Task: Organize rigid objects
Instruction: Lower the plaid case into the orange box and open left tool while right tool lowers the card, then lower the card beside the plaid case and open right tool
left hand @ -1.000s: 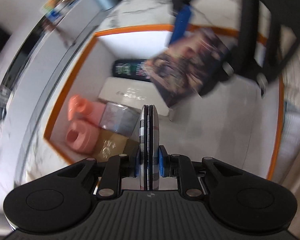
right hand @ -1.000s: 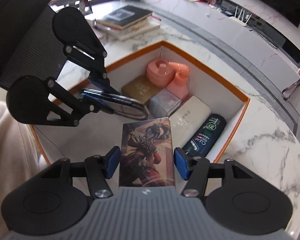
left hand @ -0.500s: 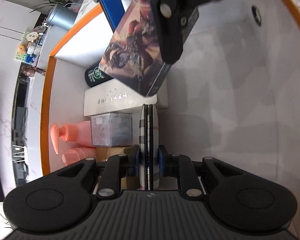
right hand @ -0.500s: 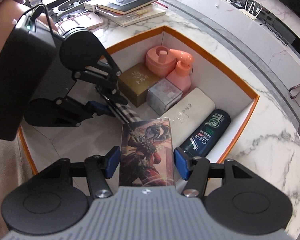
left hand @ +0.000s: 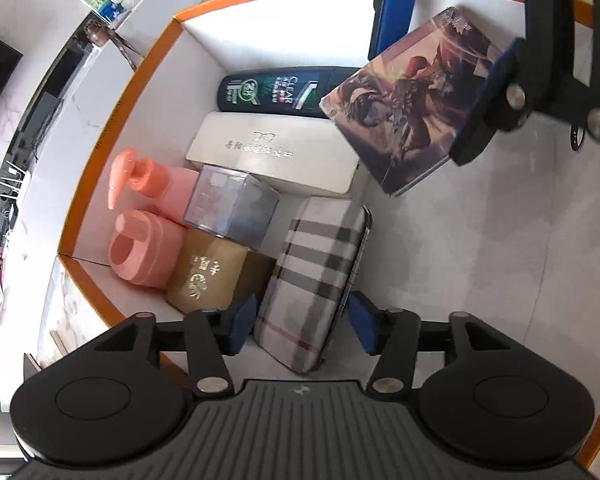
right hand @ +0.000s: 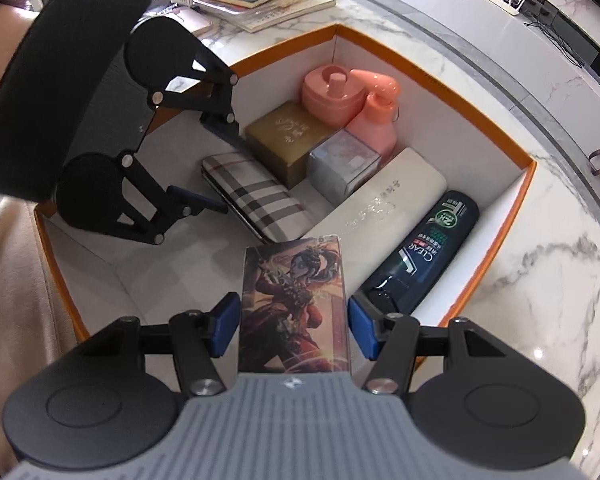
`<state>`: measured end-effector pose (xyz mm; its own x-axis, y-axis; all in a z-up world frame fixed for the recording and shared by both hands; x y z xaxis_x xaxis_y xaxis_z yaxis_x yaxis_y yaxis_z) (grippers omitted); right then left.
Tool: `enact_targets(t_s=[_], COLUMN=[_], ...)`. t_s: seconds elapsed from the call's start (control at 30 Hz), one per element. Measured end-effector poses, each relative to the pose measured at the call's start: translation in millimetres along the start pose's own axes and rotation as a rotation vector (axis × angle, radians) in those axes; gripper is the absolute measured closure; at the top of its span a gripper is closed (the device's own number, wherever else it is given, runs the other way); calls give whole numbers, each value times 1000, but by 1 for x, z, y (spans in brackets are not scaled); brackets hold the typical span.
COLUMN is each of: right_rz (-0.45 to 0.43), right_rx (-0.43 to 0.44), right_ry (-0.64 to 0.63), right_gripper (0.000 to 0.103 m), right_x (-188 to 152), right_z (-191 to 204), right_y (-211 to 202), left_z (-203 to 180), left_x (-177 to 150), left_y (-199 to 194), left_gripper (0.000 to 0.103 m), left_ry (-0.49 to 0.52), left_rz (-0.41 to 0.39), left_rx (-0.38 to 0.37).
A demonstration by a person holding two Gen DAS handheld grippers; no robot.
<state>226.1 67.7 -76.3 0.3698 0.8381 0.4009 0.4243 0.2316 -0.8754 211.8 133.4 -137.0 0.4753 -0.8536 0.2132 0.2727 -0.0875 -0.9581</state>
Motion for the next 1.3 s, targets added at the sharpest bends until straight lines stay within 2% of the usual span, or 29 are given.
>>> enact_targets(t_s=[0.13, 0.23, 0.33, 0.57, 0.63, 0.7, 0.8, 0.93, 1.03, 1.3], right_rz=[19, 27, 26, 14, 12, 17, 21, 13, -2, -36], right_rx=[-4, 17, 44, 124, 153, 181, 219, 233, 249, 232], right_ry=[-15, -20, -44, -195, -251, -312, -403, -493, -538, -576], right_gripper=[43, 43, 43, 43, 43, 43, 43, 43, 43, 42], right_x=[1, 3, 7, 25, 32, 38, 45, 50, 53, 53], right_z=[6, 9, 15, 39, 49, 59, 75, 93, 101, 109], right_y=[3, 4, 6, 17, 19, 23, 30, 39, 43, 45], left_z=[0, 4, 13, 47, 53, 59, 65, 62, 62, 62], left_x=[-4, -7, -15, -42, -52, -61, -73, -85, -83, -78], left_y=[-3, -13, -39, -103, -113, -116, -112, -108, -97, -84], left_gripper=[37, 37, 37, 40, 41, 52, 54, 54, 57, 61], left_ry=[3, -29, -147, -537, -638, -726, -822, -832, -817, -830], left_rz=[19, -38, -148, -384, -402, -383, -348, -388, -381, -390], left_rx=[-2, 14, -20, -138, -137, -129, -137, -176, -192, -202])
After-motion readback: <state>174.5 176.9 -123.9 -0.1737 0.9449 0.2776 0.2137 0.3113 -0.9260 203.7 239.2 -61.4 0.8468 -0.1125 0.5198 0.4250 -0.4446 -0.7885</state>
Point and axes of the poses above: each gripper's, at about its wrist camera, not at the fingertips, and y roughly the way its jaws point, z to its left, x to its top, the point moved 4 cm from there along y, roughly the way its jaws point, and after that the axes turned 14 degrees about -x, right-handed, at the moved point
